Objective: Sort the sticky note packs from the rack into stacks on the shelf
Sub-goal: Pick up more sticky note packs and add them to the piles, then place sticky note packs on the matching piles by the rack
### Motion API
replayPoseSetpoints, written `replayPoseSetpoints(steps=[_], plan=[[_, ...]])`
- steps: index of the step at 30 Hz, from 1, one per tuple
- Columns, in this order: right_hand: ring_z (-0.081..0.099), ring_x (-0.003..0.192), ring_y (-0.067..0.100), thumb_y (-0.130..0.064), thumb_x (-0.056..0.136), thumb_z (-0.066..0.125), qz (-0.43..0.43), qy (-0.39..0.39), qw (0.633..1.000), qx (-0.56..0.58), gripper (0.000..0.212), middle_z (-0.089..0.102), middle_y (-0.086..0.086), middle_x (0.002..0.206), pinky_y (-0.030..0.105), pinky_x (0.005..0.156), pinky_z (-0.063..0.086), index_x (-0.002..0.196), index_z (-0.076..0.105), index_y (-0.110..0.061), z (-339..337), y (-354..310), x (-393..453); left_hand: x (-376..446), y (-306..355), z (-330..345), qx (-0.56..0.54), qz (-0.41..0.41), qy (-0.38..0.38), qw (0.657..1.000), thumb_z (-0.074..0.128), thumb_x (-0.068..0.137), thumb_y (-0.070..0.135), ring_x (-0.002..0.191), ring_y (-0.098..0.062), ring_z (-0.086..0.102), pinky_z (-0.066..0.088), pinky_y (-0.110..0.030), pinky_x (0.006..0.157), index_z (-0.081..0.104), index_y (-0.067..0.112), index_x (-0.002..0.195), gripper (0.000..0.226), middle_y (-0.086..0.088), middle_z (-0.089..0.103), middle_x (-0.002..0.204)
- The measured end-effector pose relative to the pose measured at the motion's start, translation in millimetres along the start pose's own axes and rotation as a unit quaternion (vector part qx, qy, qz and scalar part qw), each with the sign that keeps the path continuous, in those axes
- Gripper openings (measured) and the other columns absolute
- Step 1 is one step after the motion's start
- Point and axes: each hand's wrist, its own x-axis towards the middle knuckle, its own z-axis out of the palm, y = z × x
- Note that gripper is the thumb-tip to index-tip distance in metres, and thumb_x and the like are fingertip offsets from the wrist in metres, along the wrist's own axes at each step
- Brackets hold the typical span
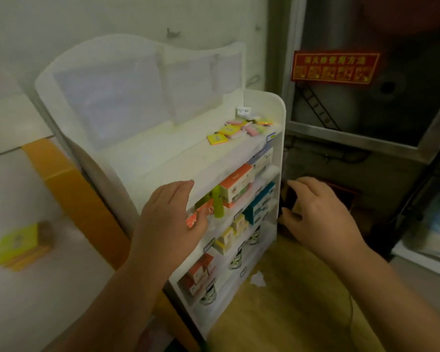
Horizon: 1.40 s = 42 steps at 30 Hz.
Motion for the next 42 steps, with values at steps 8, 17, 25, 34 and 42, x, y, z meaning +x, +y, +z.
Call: replayPoseSetpoints(steps=[8,17,25,34,42], plan=[[0.040,0.134,0.017,-0.038,0.093,0.059,0.050,-0.050,0.997,-0.013,0.060,0.042,-0.002,0.148,0.033,0.108,0.041,0.147,0.039,-0.022,18,51,23,49,30,56,-0.042,0.007,-0.052,0.998,0.058,0.092,0.042,0.124,-0.016,0.049,0.038,-0.027,0.098,0.047,0.023,0.141,0.054,0.004,0.055,0.136],[0.037,0.136,0.011,-0.046,0.096,0.053,0.046,-0.094,0.991,-0.080,0.060,0.038,-0.007,0.151,0.027,0.110,0.038,0.150,0.035,-0.026,43,92,102,164,31,174,-0.038,0.063,-0.046,0.996,0.060,0.085,0.042,0.108,-0.022,0.056,0.050,-0.036,0.091,0.057,0.014,0.127,0.051,-0.003,0.062,0.118],[0.037,0.136,0.011,-0.043,0.093,0.058,0.045,-0.088,0.991,-0.085,0.061,0.042,-0.007,0.148,0.027,0.112,0.037,0.149,0.039,-0.026,73,105,204,266,4,243,-0.015,0.079,-0.035,0.996,0.067,0.078,0.038,0.097,-0.025,0.061,0.054,-0.038,0.080,0.065,0.012,0.113,0.043,-0.004,0.066,0.105],[0.041,0.135,0.012,-0.041,0.091,0.061,0.062,-0.104,0.991,-0.053,0.058,0.046,-0.006,0.146,0.026,0.111,0.033,0.145,0.045,-0.025,108,126,254,329,-38,294,0.054,0.065,-0.098,0.992,0.071,0.074,0.033,0.094,-0.027,0.061,0.054,-0.039,0.076,0.065,0.012,0.110,0.042,-0.007,0.067,0.102],[0.049,0.128,0.013,-0.036,0.088,0.067,0.023,-0.138,0.990,-0.008,0.057,0.055,-0.005,0.137,0.023,0.105,0.035,0.141,0.051,-0.024,137,158,298,390,-72,326,0.121,0.033,-0.141,0.982,0.073,0.068,0.025,0.092,-0.034,0.061,0.051,-0.039,0.071,0.065,0.010,0.096,0.033,-0.011,0.066,0.097]])
